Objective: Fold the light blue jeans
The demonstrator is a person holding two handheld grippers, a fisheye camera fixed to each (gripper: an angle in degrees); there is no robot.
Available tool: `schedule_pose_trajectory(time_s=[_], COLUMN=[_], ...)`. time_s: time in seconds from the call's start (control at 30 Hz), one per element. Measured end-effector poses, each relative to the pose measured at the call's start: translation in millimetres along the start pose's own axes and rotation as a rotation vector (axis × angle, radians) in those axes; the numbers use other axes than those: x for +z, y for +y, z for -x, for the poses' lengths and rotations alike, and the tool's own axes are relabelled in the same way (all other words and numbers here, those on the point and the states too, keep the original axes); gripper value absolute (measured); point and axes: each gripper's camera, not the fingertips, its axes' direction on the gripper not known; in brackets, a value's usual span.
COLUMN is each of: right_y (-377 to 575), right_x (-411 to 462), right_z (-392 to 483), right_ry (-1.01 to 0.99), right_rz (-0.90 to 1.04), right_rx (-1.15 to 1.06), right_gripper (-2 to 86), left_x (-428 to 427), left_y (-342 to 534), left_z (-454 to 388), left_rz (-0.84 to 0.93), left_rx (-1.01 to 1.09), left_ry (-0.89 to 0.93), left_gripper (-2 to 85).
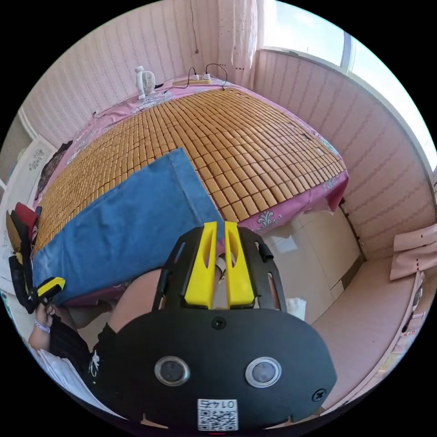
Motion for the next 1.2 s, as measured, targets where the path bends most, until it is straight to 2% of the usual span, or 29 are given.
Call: schedule_pose_trajectory(time_s=[0.13,0.27,0.4,0.47,0.57,0.63,0.83,0.97,1.2], right_y=[-13.5,-23.3,-30.7,-27.6,-19.8,-15.3,-19.9,-44.1,-56.6], right_x=[-23.1,-18.6,1.8,19.1,45.1,66.8,84.4,98.8,110.3], right_z=[142.6,313.0,447.6,521.9,589.3,617.5,679.5,713.0,739.2], right_ry=[0.011,-0.253,-0.414,-0.322,-0.157,-0.057,0.057,0.041,0.053], right_rz=[-0.175,-0.219,-0.052,0.051,0.172,0.265,0.361,0.543,0.607], right_rx=[-0.392,-0.749,-1.010,-1.171,-1.360,-1.425,-1.496,-1.497,-1.500], right_gripper=[0.3,-0.1,-0.3,-0.4,-0.4,-0.4,-0.8,-0.9,-0.9], left_x=[-8.5,5.0,10.5,11.1,11.1,11.1,10.9,11.1,12.5], left_y=[12.3,23.3,31.0,33.9,41.9,43.2,42.1,43.7,44.8], left_z=[-2.8,-4.0,-13.4,-16.4,-17.4,-16.8,-7.6,-6.5,-19.8], left_rz=[0.018,0.093,0.062,0.053,0.013,0.011,0.034,0.042,0.069], left_rx=[0.003,-0.012,0.053,0.075,0.085,0.093,0.067,0.056,0.092], left_ry=[-0.055,-0.127,-0.160,-0.172,-0.169,-0.159,-0.076,-0.045,-0.084], left_gripper=[-1.0,-1.0,-1.0,-1.0,-1.0,-1.0,-1.0,-1.0,-1.0])
